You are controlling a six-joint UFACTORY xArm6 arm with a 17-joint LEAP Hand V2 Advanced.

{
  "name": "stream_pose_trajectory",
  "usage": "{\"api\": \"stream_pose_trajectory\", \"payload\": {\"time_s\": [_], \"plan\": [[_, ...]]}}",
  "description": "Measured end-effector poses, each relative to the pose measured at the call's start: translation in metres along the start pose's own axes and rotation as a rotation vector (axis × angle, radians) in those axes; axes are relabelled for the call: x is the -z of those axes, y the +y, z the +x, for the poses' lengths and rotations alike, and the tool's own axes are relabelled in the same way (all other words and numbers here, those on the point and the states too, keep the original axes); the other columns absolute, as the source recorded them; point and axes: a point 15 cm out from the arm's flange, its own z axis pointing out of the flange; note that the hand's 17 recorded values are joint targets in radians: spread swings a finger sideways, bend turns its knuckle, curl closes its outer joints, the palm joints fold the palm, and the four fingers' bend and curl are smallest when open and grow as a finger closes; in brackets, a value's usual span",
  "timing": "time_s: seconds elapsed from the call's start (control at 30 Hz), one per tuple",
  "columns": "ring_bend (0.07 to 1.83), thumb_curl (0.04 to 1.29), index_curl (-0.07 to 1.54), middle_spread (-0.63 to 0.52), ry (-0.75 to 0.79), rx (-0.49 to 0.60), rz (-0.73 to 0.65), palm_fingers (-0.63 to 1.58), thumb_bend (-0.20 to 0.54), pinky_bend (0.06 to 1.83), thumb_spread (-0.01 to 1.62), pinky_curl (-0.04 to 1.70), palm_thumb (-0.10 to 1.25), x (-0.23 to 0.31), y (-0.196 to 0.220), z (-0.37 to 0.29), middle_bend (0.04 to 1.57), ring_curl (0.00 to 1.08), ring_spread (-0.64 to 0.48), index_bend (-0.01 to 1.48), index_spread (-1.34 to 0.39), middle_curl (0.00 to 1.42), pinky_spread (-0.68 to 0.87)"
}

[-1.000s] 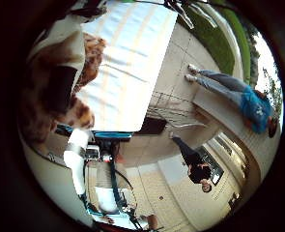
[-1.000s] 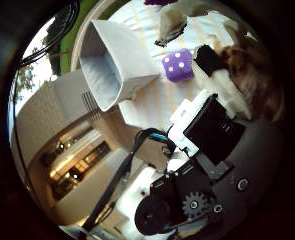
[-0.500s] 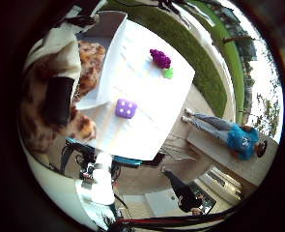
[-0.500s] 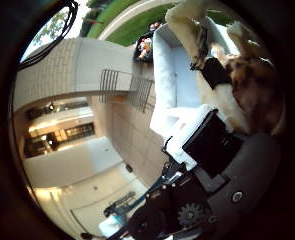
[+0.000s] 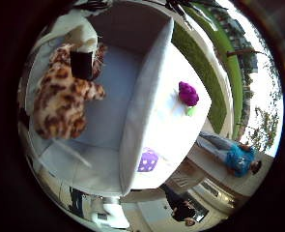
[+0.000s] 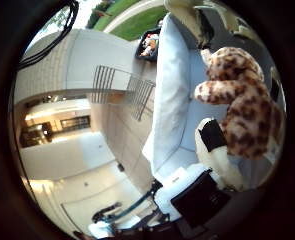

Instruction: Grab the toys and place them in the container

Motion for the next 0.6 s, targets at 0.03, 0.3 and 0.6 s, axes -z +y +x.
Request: {"api": "stream_pose_trajectory", "payload": {"time_s": [0.03, 0.3, 0.6], "plan": [[0.62, 0.5, 0.82, 0.05, -0.001, 0.011, -0.002, -0.22, -0.037, 0.9, 1.15, 0.61, 0.73, 0.003, 0.003, 0.0, 0.17, 0.35, 0.28, 0.05, -0.69, 0.53, 0.44], [0.53, 0.42, 0.53, 0.14, 0.002, -0.008, 0.02, -0.13, -0.037, 0.8, 1.12, 0.51, 0.67, 0.068, 0.066, 0.018, 0.16, 0.31, 0.31, 0.08, -0.47, 0.41, 0.49], [0.52, 0.38, 0.37, 0.11, 0.147, -0.131, -0.038, 0.02, -0.029, 0.7, 1.11, 0.43, 0.67, 0.109, 0.18, 0.097, 0.22, 0.31, 0.29, 0.13, -0.26, 0.4, 0.5]]}}
